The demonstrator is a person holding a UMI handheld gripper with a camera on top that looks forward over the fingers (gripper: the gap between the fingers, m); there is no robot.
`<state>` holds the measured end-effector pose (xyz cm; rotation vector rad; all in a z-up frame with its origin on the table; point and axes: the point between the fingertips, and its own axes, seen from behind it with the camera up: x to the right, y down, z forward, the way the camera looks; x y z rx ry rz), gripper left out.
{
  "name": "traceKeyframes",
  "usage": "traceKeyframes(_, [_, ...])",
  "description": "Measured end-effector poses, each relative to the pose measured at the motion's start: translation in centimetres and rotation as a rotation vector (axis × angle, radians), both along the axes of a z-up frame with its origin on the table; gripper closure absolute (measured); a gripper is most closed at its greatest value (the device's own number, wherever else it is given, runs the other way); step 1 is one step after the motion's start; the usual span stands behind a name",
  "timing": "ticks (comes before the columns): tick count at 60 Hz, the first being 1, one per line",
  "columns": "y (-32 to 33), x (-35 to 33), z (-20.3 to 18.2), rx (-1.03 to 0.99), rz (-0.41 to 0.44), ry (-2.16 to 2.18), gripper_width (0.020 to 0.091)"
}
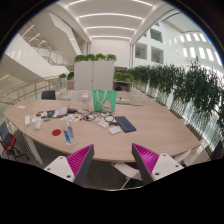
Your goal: Pour water
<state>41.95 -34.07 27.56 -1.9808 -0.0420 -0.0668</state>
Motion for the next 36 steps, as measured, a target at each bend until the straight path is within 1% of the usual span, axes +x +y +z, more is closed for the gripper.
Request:
traceKeyframes(2, [-0.4, -0.4, 0.0, 0.001, -0.015, -0.012, 0.0279])
traceKeyframes(3, [0.2, 0.5, -0.3, 0.0, -0.02, -0.016, 0.028])
traceKeyframes(6, [-0.3, -0.5, -0.4, 0.005, -0.037, -0.023, 0.0283])
traceKeyframes(7, [-1.4, -2.7, -0.3, 0.008, -0.044, -0.023, 0.0282])
traceKeyframes(15, [-2.1, -7.7, -1.8, 0.008, -0.056, 0.007, 0.0281])
traceKeyframes(19, [-1.8, -10.5, -2.8, 0.022, -0.048, 0.024, 0.0283])
traceKeyframes(23, [-0.8, -13.6, -4.5, 0.023, -0.037, 0.039, 0.0283])
traceKeyframes(29, [1.6, -18.8, -8.0, 0.018, 0.015, 0.066, 0.0278])
traceKeyframes(36, [7.5, -23.4, -11.8, 0.025, 0.051, 0.069, 0.0279])
